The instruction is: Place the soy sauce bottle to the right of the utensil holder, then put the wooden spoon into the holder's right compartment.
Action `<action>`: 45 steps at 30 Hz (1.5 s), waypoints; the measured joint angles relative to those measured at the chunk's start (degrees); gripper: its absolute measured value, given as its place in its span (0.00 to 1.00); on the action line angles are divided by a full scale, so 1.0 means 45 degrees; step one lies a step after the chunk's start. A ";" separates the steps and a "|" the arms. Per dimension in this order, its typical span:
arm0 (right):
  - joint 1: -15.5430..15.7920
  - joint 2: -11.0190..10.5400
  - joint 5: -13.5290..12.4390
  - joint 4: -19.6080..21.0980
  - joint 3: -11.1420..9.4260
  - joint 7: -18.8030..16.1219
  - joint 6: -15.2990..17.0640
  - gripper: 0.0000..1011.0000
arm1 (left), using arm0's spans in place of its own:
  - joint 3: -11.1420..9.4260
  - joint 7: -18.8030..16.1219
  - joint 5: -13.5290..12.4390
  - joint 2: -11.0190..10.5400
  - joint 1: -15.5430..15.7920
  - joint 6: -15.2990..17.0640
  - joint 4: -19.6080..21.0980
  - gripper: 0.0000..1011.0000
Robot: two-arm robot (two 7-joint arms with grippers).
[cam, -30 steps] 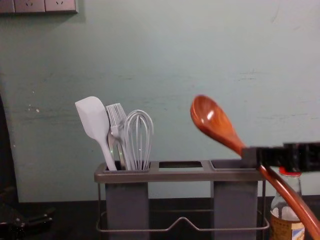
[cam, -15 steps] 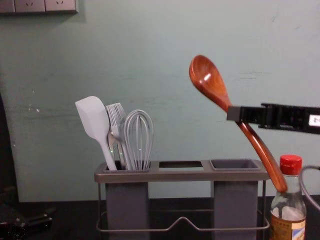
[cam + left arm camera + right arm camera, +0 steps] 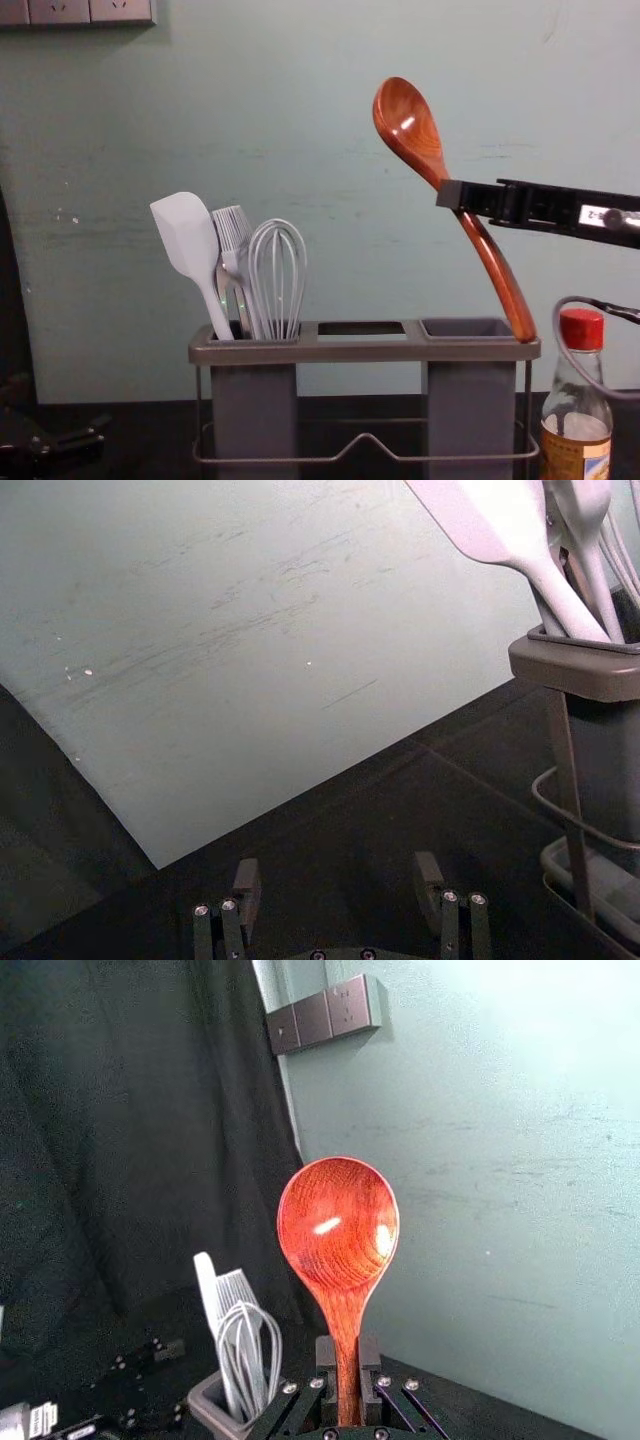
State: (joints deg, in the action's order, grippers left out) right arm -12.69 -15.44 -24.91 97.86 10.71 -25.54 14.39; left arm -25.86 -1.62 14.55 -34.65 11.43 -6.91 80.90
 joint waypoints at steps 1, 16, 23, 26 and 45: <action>-0.0069 0.0020 -0.0009 -0.0086 0.0033 0.0022 -0.0052 0.13 | 0.0000 0.0000 0.0000 0.0000 0.0000 0.0000 0.0000 0.99; -0.1043 0.0248 -0.0167 -0.1413 0.0609 0.0366 -0.0817 0.13 | 0.0000 0.0000 0.0000 0.0000 0.0001 0.0000 0.0000 0.99; -0.1299 0.0291 -0.0222 -0.1795 0.0859 0.0582 -0.1064 0.13 | 0.0000 0.0000 0.0000 0.0000 0.0000 0.0000 0.0000 0.99; -0.1380 0.0291 -0.0226 -0.1927 0.0987 0.0676 -0.1189 0.13 | 0.0001 0.0000 0.0000 0.0000 0.0001 0.0001 0.0000 0.99; -0.1517 -0.0012 -0.0361 -0.2403 0.1659 0.0919 -0.2004 0.13 | 0.0001 0.0000 0.0001 0.0000 0.0000 0.0000 0.0000 0.99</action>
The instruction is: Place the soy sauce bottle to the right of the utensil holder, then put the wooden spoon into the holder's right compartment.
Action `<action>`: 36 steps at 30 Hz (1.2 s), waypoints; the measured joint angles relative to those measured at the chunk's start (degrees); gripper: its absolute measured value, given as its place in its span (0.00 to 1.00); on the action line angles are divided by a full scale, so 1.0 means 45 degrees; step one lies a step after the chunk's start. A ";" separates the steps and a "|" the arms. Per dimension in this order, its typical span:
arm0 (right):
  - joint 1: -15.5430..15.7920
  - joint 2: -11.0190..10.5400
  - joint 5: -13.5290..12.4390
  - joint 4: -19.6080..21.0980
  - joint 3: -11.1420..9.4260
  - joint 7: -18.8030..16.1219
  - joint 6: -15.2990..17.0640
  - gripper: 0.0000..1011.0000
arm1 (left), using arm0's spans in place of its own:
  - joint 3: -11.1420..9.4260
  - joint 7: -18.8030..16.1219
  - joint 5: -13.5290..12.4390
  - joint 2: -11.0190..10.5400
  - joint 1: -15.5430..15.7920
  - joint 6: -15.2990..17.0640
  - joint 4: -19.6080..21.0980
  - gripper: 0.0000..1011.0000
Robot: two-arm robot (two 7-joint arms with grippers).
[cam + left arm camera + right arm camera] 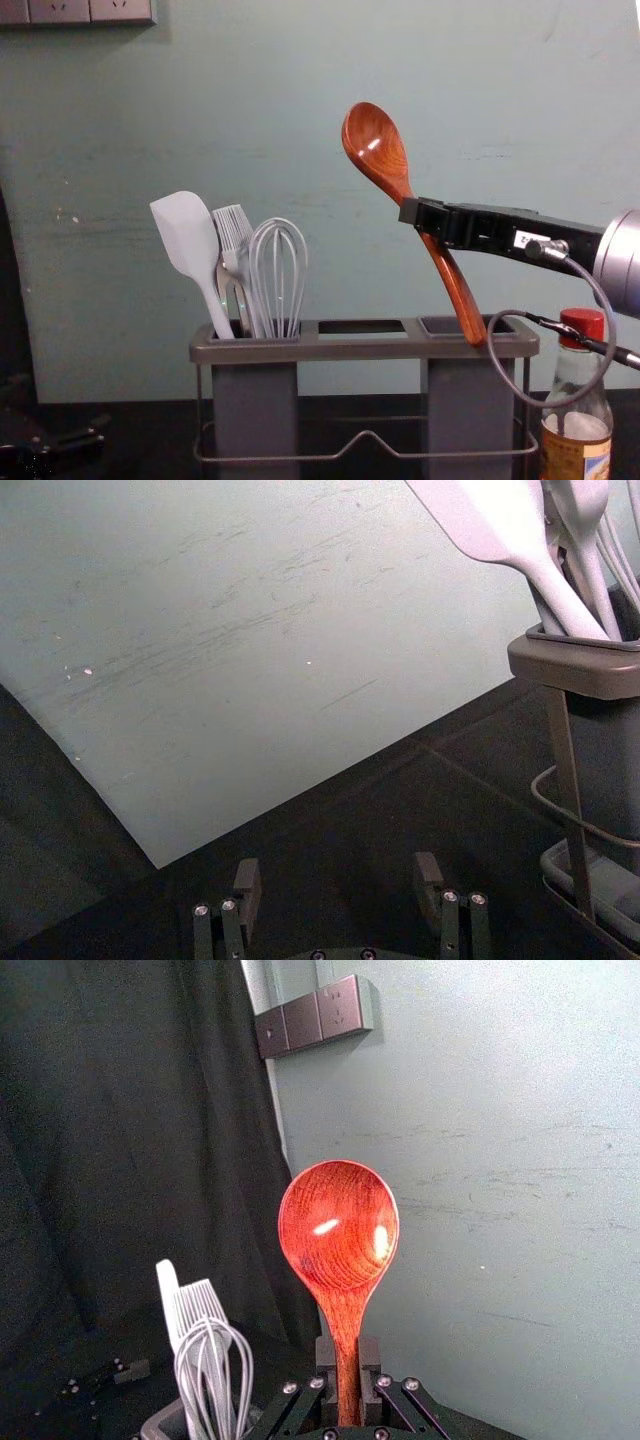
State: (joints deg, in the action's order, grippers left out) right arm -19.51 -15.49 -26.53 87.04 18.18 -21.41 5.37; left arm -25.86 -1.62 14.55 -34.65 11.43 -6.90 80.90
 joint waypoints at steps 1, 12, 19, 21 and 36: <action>-0.0025 -0.0032 -0.0059 -0.0017 0.0024 0.0008 -0.0011 0.13 | 0.0000 0.0000 -0.0001 0.0000 -0.0001 0.0000 0.0000 0.99; -0.0253 -0.0155 -0.0390 0.0031 0.0213 0.0232 -0.0020 0.13 | 0.0000 0.0000 -0.0001 0.0000 0.0000 0.0000 0.0000 0.99; -0.0518 -0.0092 -0.0402 -0.0249 0.0345 0.0416 -0.0147 0.13 | -0.0001 0.0000 0.0000 0.0000 0.0000 0.0000 0.0000 0.99; -0.0629 -0.0039 -0.0385 -0.0406 0.0386 0.0452 -0.0220 0.13 | -0.0001 0.0000 -0.0001 -0.0001 0.0000 0.0000 0.0000 0.99; -0.0928 0.0247 -0.0229 -0.1182 0.0502 0.0552 -0.0471 0.13 | 0.0000 0.0000 -0.0001 0.0000 -0.0001 0.0000 0.0000 0.99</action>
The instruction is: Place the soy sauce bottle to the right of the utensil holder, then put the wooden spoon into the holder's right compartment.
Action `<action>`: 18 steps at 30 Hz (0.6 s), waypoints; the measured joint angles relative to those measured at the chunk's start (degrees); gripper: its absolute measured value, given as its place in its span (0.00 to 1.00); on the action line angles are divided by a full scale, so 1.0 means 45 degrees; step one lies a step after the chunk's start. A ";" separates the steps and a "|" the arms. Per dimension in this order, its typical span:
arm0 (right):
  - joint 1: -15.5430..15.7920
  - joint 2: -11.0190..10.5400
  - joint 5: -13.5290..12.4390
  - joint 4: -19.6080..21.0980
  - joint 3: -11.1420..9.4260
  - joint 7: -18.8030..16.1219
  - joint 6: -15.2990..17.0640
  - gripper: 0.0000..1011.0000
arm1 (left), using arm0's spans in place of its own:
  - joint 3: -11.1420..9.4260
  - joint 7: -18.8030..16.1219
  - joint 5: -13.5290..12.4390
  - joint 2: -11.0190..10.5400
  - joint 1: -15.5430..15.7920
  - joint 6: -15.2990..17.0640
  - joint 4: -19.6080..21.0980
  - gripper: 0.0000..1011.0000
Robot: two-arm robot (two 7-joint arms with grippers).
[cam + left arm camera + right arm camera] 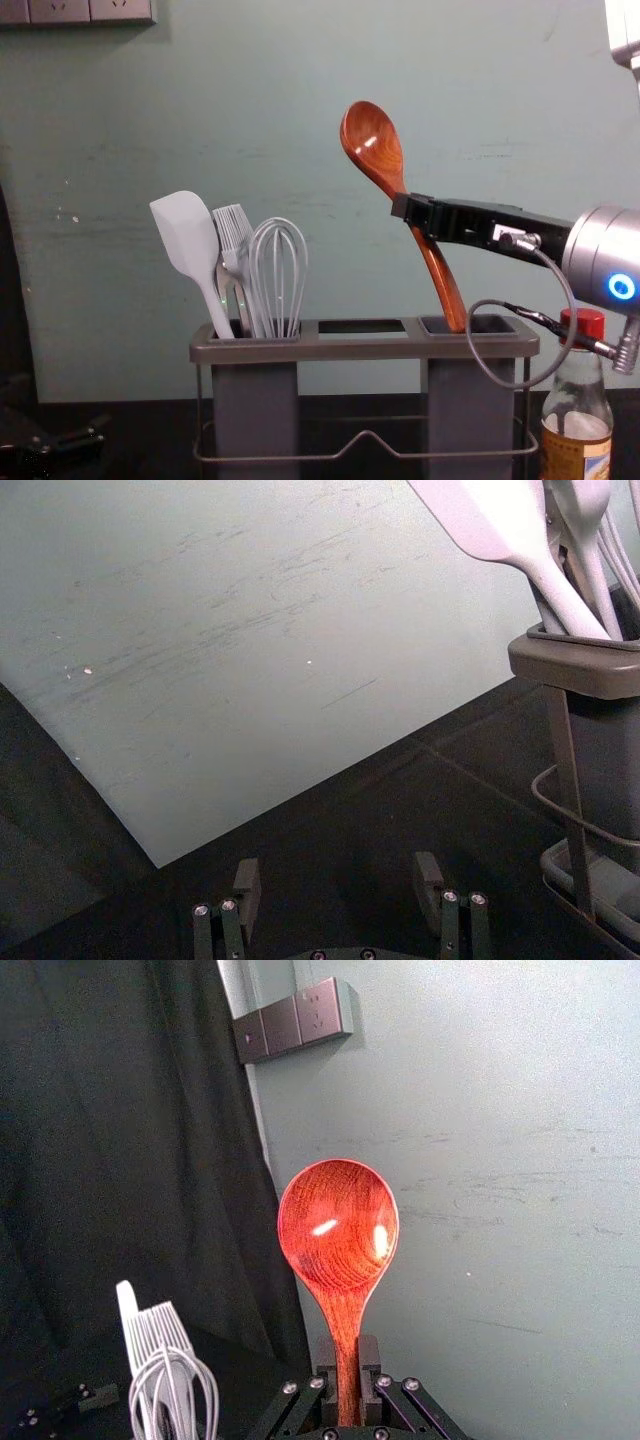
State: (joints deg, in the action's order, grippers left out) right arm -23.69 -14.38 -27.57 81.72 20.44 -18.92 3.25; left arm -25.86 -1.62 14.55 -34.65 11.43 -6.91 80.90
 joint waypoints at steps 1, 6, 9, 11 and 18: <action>0.0006 -0.0001 0.0001 -0.0019 0.0000 -0.0007 -0.0016 0.13 | -0.0001 0.0000 0.0001 0.0000 0.0000 0.0000 0.0000 0.99; 0.0043 -0.0006 -0.0005 -0.0094 -0.0027 -0.0082 -0.0093 0.13 | 0.0000 0.0000 0.0001 0.0000 0.0000 0.0000 0.0000 0.99; 0.0066 -0.0020 -0.0017 -0.0107 -0.0038 -0.0116 -0.0102 0.13 | 0.0000 -0.0001 0.0000 0.0000 0.0001 0.0000 0.0001 0.99; 0.0106 -0.0046 -0.0029 -0.0093 -0.0045 -0.0127 -0.0103 0.13 | -0.0001 0.0000 0.0000 0.0000 0.0001 0.0000 0.0000 0.99; 0.0342 -0.0217 -0.0057 0.0251 -0.0068 -0.0108 0.0142 0.13 | 0.0000 0.0000 0.0000 0.0000 0.0000 0.0000 0.0000 0.99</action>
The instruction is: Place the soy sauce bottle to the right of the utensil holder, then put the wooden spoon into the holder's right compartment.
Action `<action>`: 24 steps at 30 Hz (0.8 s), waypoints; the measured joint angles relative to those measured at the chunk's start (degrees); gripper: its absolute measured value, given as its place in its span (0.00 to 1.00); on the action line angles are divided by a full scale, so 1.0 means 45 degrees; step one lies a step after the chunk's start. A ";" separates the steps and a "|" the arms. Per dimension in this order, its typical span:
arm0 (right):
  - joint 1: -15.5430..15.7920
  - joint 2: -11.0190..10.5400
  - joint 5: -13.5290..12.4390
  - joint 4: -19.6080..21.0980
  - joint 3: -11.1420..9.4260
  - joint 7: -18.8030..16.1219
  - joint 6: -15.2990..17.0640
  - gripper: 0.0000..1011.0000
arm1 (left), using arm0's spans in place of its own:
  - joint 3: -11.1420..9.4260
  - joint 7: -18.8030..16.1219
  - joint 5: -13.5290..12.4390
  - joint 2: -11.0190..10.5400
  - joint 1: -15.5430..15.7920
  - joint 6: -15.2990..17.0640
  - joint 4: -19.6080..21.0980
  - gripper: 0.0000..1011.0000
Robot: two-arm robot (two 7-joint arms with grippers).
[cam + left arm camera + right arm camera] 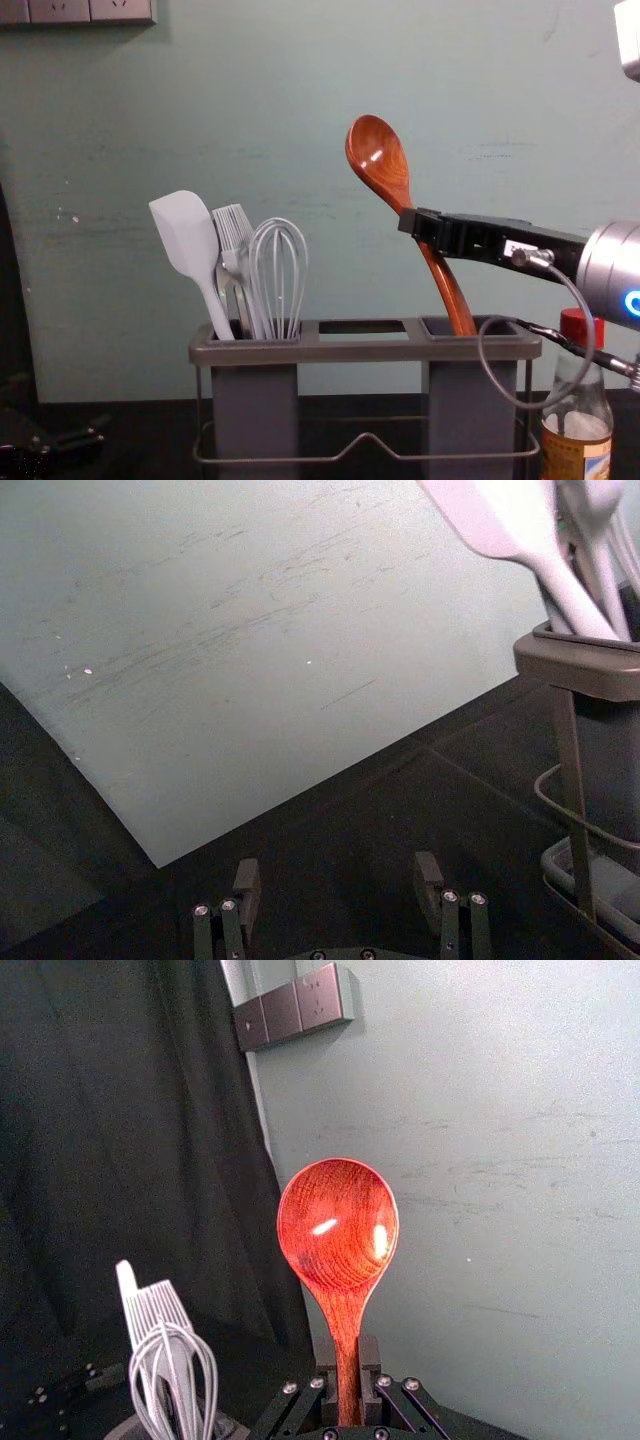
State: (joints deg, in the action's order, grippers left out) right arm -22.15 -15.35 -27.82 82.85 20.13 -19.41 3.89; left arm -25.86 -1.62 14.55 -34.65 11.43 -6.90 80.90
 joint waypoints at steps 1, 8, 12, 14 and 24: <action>0.0083 -0.0059 0.0000 0.0130 -0.0011 0.0027 0.0071 0.13 | 0.0000 0.0000 0.0000 0.0000 0.0000 0.0000 0.0000 0.99; 0.0428 -0.0276 -0.0019 0.0635 -0.0102 0.0198 0.0309 0.13 | 0.0000 0.0000 0.0000 0.0000 0.0000 0.0000 0.0000 0.99; 0.0538 -0.0370 -0.0010 0.0767 -0.0137 0.0282 0.0388 0.13 | 0.0000 0.0000 0.0000 0.0000 0.0001 0.0000 0.0000 0.99; 0.0559 -0.0384 -0.0009 0.0786 -0.0152 0.0293 0.0394 0.13 | 0.0000 0.0000 0.0000 0.0000 0.0000 -0.0001 0.0000 0.99; 0.0631 -0.0397 0.0024 0.0801 -0.0205 0.0360 0.0367 0.17 | 0.0000 0.0000 0.0000 0.0000 0.0000 0.0000 0.0000 0.99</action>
State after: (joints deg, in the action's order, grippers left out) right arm -19.31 -17.14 -27.71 86.46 19.21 -17.79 5.54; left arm -25.86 -1.62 14.55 -34.65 11.43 -6.90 80.90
